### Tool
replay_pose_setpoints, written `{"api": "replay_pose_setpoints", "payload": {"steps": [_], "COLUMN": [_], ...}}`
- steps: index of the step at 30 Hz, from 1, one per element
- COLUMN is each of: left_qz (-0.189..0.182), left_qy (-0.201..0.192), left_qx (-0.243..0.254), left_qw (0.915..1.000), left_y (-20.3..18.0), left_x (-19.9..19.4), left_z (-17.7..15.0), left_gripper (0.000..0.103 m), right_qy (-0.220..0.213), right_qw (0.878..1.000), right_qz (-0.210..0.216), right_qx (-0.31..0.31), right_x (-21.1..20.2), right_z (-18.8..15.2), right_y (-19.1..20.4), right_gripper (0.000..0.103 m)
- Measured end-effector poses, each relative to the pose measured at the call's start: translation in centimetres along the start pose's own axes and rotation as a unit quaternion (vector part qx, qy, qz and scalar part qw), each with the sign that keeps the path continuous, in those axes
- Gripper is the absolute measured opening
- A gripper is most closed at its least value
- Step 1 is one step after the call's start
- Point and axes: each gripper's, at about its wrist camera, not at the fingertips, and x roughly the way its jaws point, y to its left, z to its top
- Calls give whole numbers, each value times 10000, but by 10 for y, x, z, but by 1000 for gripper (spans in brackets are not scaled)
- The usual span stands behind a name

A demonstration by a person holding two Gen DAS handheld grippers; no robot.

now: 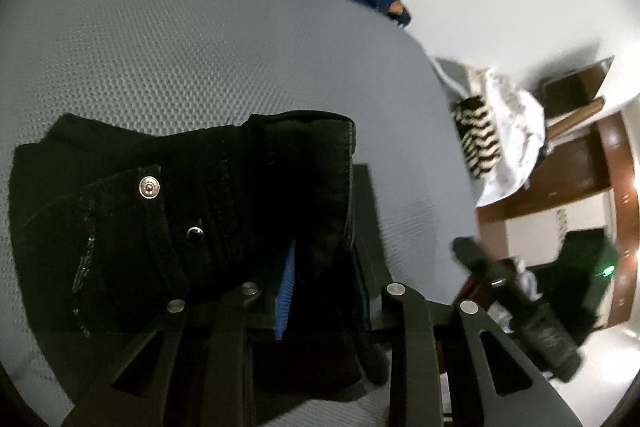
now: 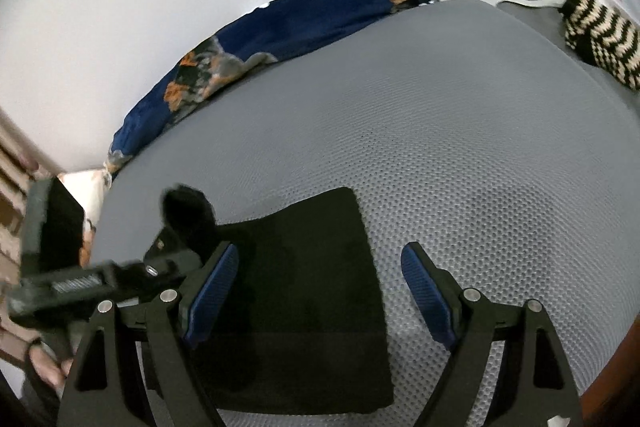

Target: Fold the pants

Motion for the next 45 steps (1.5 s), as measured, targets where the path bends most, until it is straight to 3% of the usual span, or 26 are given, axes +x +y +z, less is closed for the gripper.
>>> {"api": "replay_pose_setpoints", "payload": {"steps": [3, 6, 9, 14, 17, 21, 24, 31, 43, 45], "left_qz": [7, -241, -225, -11, 413, 1175, 1597, 1790, 1810, 1816], "left_qy": [-15, 15, -47, -350, -647, -1009, -1196, -1245, -1043, -1027], "left_qx": [98, 177, 521, 1013, 1052, 901, 660, -183, -557, -570], "left_qw": [10000, 9996, 9984, 9942, 9915, 9838, 9777, 9758, 9764, 9763], "left_y": [-3, -11, -21, -27, -16, 10, 37, 92, 107, 107], "left_x": [5, 6, -2, -30, -50, -76, -95, -107, -93, -91], "left_z": [-2, -1, -5, -20, -29, -39, -45, -58, -67, -68], "left_gripper": [35, 47, 56, 62, 62, 62, 62, 62, 62, 62], "right_qy": [63, 131, 177, 438, 688, 1095, 1315, 1689, 1727, 1823], "right_qw": [10000, 9999, 9998, 9985, 9958, 9881, 9823, 9702, 9536, 9474], "right_qz": [-6, -36, -33, 312, 589, 1072, 1266, 1624, 2395, 2556], "right_qx": [38, -3, -30, -86, -159, -103, -425, -613, -594, -616], "right_x": [6, 12, 16, 27, 37, 51, 61, 92, 131, 136], "right_z": [-1, -3, -4, -10, -15, -17, -15, -6, 10, 12], "right_y": [-4, -4, -5, -2, 3, 6, 12, 13, 15, 21], "right_gripper": [82, 82, 82, 82, 82, 82, 82, 73, 54, 45]}}
